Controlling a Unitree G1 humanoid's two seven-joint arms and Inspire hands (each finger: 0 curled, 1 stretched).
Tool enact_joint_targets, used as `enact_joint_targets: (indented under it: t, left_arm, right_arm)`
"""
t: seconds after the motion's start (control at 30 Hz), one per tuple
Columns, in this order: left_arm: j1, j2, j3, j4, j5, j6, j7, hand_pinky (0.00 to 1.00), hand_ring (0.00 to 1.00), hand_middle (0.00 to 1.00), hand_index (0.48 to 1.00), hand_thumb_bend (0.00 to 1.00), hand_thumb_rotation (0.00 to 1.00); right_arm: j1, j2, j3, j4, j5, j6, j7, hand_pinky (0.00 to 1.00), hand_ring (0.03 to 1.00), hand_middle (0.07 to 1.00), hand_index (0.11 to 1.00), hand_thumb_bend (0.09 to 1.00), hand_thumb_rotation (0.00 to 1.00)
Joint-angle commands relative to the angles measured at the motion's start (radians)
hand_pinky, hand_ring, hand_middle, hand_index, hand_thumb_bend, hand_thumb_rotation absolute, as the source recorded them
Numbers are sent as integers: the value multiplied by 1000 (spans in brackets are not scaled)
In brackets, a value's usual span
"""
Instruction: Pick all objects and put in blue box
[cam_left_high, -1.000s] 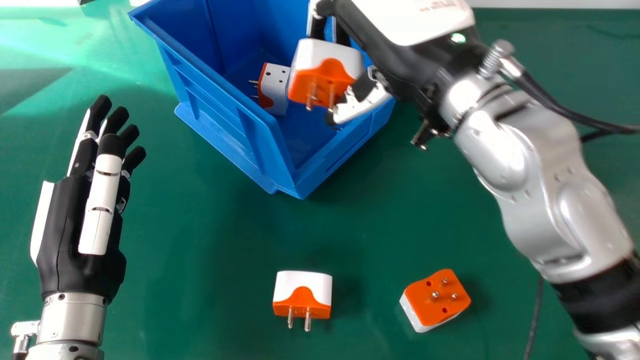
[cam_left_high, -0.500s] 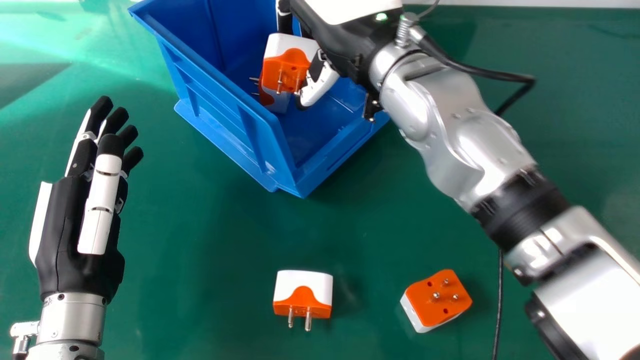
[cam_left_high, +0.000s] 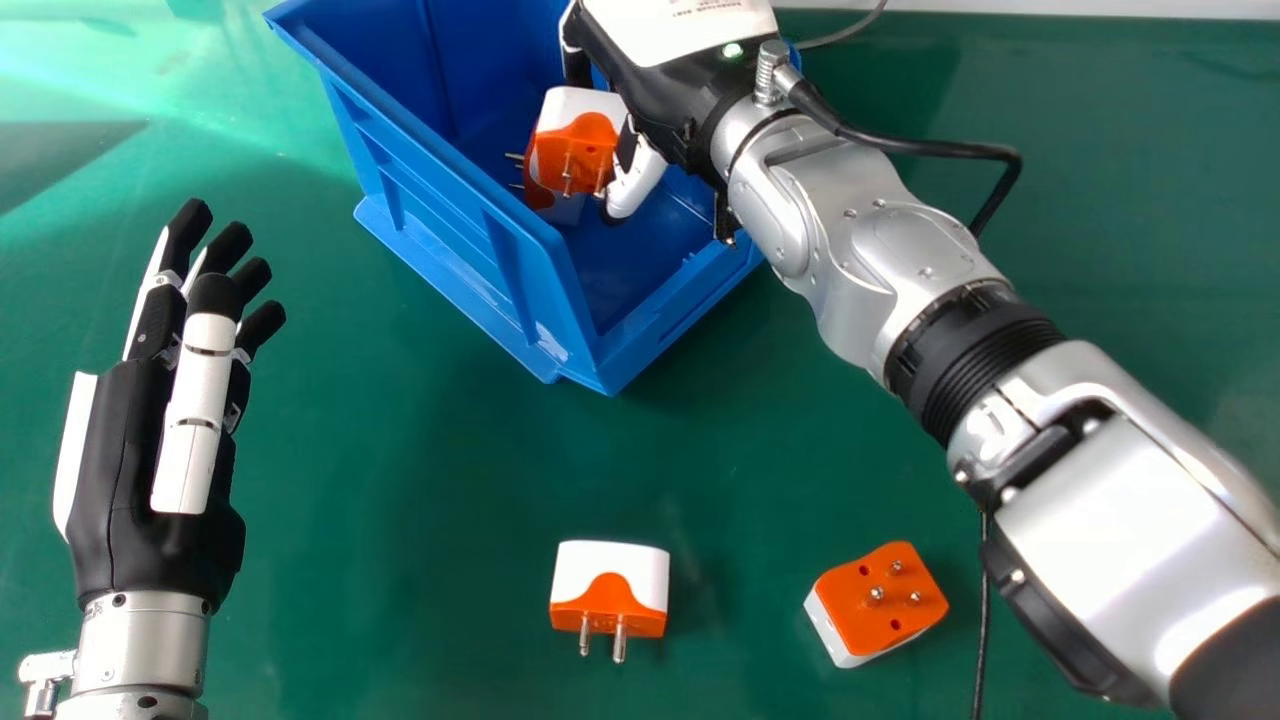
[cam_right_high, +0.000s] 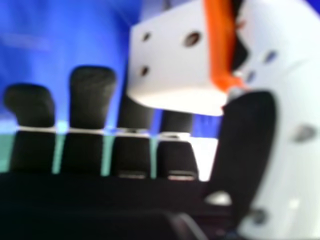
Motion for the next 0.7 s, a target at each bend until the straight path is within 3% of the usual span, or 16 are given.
enact_joint_targets:
  t: [0.0,0.27,0.3,0.53,0.67]
  left_arm:
    - [9,0,9,-17,0,-20,5,898,917,928,943,508,762]
    - [15,3,7,-21,8,-23,12,895,915,926,942,502,765]
    - [15,3,7,-21,13,-24,17,894,914,924,940,500,767]
    - [13,4,5,-23,23,-29,19,888,911,921,933,494,777]
    - [10,3,5,-21,17,-28,17,883,909,920,931,498,785]
  right_arm:
    - [-61,6,12,18,-1,-7,-34,172,231,395,504,508,12]
    - [-51,5,45,54,3,2,-58,213,282,422,504,512,5]
    - [-49,2,48,54,3,0,-55,217,287,426,504,514,4]
    - [-48,-7,60,53,8,2,-44,248,328,440,504,514,1]
    - [-54,-6,61,51,12,11,-31,243,325,441,509,514,0]
